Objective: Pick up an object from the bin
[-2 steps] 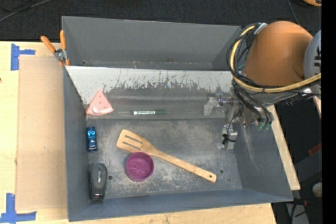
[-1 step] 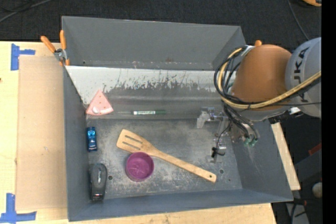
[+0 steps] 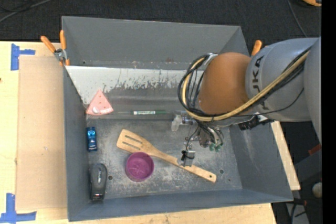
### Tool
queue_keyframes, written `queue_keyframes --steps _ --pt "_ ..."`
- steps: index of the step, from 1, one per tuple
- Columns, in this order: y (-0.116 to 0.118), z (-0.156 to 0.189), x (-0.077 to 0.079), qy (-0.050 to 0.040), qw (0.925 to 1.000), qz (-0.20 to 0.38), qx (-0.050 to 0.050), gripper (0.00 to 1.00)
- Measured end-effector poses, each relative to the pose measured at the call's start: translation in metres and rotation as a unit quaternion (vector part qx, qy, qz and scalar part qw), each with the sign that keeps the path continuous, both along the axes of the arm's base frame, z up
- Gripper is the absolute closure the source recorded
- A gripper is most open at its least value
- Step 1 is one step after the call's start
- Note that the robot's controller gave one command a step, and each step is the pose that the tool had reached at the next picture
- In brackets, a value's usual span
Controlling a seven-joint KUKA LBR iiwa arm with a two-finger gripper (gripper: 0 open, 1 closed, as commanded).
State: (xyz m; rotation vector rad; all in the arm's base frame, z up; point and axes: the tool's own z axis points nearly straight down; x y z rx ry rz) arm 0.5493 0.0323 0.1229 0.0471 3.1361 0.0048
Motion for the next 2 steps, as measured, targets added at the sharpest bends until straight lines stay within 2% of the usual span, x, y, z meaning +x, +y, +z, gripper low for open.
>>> queue_keyframes --steps 1,2 --pt "-0.003 0.018 -0.007 0.0031 0.9997 0.024 0.001 0.00" --pt "0.041 -0.003 -0.013 0.0033 0.9980 0.064 0.000 0.00"
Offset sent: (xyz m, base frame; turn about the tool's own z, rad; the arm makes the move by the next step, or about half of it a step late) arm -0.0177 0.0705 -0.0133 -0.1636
